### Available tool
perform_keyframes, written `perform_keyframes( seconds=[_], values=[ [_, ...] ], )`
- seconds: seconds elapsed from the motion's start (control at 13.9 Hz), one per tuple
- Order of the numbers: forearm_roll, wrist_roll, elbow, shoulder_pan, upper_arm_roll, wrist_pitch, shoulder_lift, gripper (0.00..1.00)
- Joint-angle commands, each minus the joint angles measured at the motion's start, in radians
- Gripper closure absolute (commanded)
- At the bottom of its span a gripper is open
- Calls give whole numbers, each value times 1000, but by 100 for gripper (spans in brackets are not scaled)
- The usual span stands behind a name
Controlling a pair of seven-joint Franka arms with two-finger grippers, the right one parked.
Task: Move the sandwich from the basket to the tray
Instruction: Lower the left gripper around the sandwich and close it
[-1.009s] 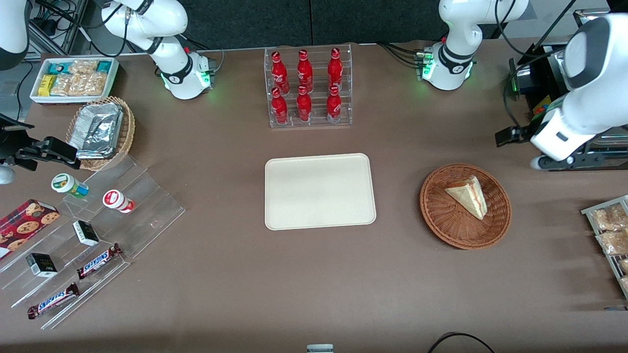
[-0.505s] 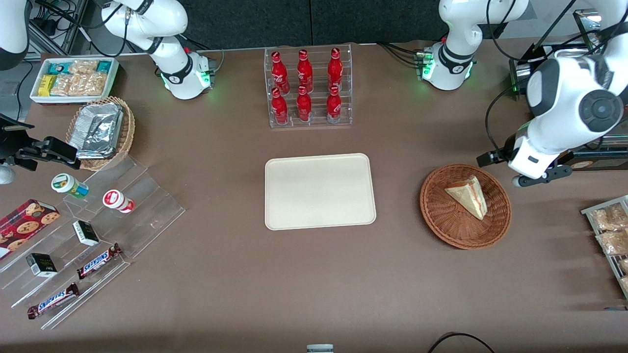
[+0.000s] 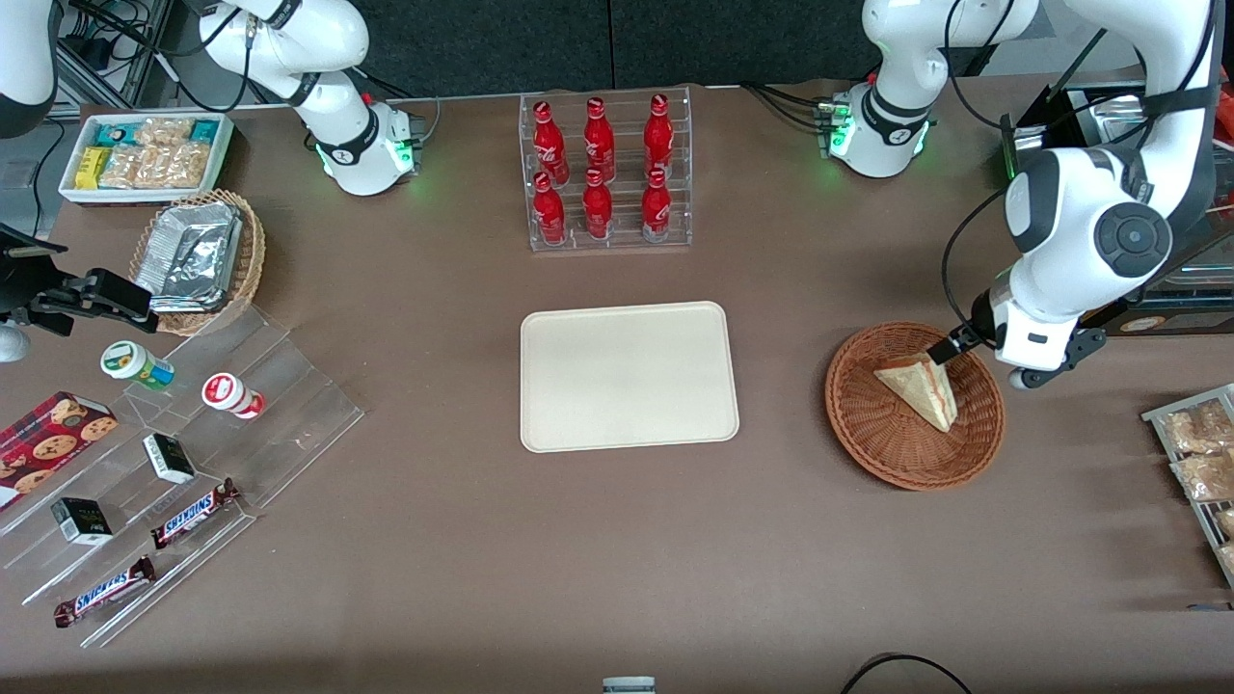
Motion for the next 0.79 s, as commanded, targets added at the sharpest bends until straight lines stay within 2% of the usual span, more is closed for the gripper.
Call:
perform_keyframes(
  seconds=[0.0, 0.22, 0.65, 0.72],
  values=[
    [17, -80, -10, 0, -4, 64, 40, 0],
    [17, -136, -50, 0, -7, 196, 78, 0],
    [20, -176, -50, 0, -27, 247, 156, 0],
    [44, -177, -53, 2, -27, 247, 165, 0]
  ],
)
